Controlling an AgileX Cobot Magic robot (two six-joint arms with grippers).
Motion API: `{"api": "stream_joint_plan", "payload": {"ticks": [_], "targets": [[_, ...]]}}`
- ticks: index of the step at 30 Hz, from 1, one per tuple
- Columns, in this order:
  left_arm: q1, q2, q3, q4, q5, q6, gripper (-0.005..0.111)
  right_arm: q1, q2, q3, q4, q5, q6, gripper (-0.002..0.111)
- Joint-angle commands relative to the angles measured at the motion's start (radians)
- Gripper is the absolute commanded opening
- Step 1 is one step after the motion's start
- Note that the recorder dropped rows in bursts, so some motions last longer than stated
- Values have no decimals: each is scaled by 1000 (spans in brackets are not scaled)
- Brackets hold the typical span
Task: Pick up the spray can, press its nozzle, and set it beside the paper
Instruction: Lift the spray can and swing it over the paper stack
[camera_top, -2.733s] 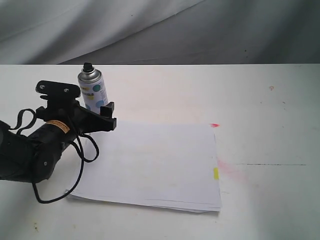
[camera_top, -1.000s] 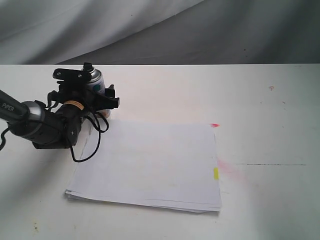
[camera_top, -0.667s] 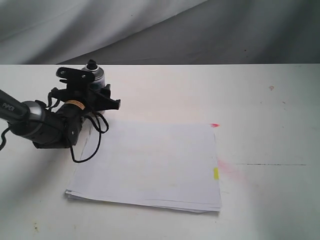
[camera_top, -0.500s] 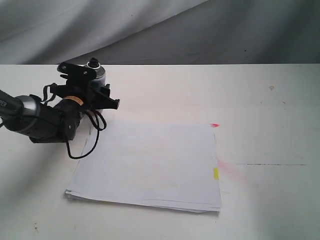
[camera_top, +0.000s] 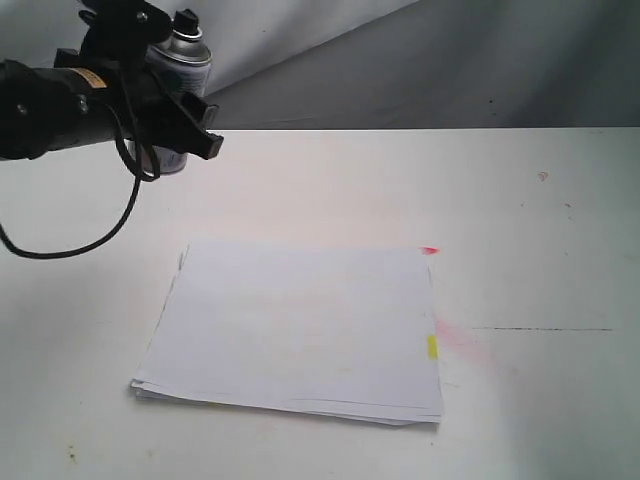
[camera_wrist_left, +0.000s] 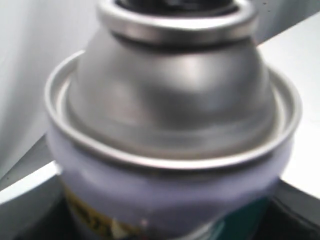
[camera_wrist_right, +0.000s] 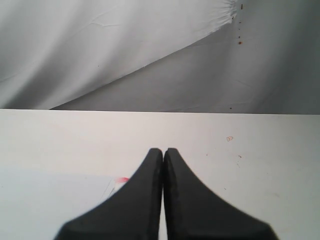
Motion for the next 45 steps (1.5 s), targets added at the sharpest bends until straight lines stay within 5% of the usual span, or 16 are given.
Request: {"api": "stream_joint_plan", "payload": {"ticks": [1, 9, 20, 27, 37, 45], "targets": [[-89, -94, -5, -7, 114, 28, 0, -1, -2, 3, 6, 3, -7, 0], [-197, -113, -5, 20, 132, 28, 0, -1, -2, 3, 6, 3, -7, 0], [-208, -113, 0, 49, 188, 15, 0, -1, -2, 3, 6, 3, -7, 0], [-271, -89, 0, 708, 285, -622, 0, -1, -2, 3, 6, 3, -7, 0], [-401, 112, 0, 1527, 554, -1233, 0, -1, -2, 3, 6, 3, -7, 0], [-446, 171, 0, 1661, 671, -1307, 0, -1, -2, 3, 6, 3, -7, 0]]}}
